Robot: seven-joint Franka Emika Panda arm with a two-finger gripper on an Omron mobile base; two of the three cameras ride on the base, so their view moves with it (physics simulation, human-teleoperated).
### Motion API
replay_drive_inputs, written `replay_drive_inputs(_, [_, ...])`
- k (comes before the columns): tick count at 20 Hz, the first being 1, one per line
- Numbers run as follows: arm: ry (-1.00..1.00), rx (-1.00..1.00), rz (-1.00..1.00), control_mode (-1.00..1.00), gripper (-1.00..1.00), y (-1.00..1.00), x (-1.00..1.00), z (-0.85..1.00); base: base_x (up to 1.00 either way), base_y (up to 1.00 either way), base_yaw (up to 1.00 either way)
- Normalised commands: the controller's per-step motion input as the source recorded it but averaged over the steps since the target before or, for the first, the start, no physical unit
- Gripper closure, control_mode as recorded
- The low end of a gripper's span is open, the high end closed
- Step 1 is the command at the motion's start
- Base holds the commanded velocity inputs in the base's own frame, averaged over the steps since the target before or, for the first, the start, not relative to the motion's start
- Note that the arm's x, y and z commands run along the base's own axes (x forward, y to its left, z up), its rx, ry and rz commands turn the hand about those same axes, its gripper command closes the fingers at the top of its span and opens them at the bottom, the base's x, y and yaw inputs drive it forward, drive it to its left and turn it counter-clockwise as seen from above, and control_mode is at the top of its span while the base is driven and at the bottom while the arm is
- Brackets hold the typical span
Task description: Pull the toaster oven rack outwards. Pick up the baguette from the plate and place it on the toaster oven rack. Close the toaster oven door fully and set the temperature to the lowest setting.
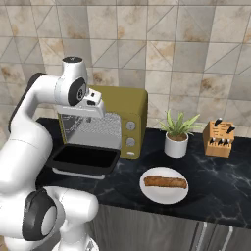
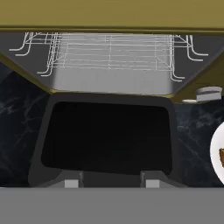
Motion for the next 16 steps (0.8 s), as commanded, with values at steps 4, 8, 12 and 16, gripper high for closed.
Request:
replay_drive_inputs(4, [-0.04, 0.00, 0.00, -1.00, -1.00, 0.00, -0.04, 0.00, 0.00, 0.00, 0.00])
replay_drive_inputs(8, [-0.13, 0.00, -0.02, -1.00, -1.00, 0.00, -0.16, -0.07, 0.00, 0.00, 0.00])
replay_drive_inputs(12, [-0.11, 0.00, -0.02, -1.00, -1.00, 0.00, -0.20, -0.09, 0.00, 0.00, 0.00])
replay_drive_inputs(16, [-0.06, -0.02, 0.00, -1.00, -1.00, 0.00, -0.20, -0.09, 0.00, 0.00, 0.00])
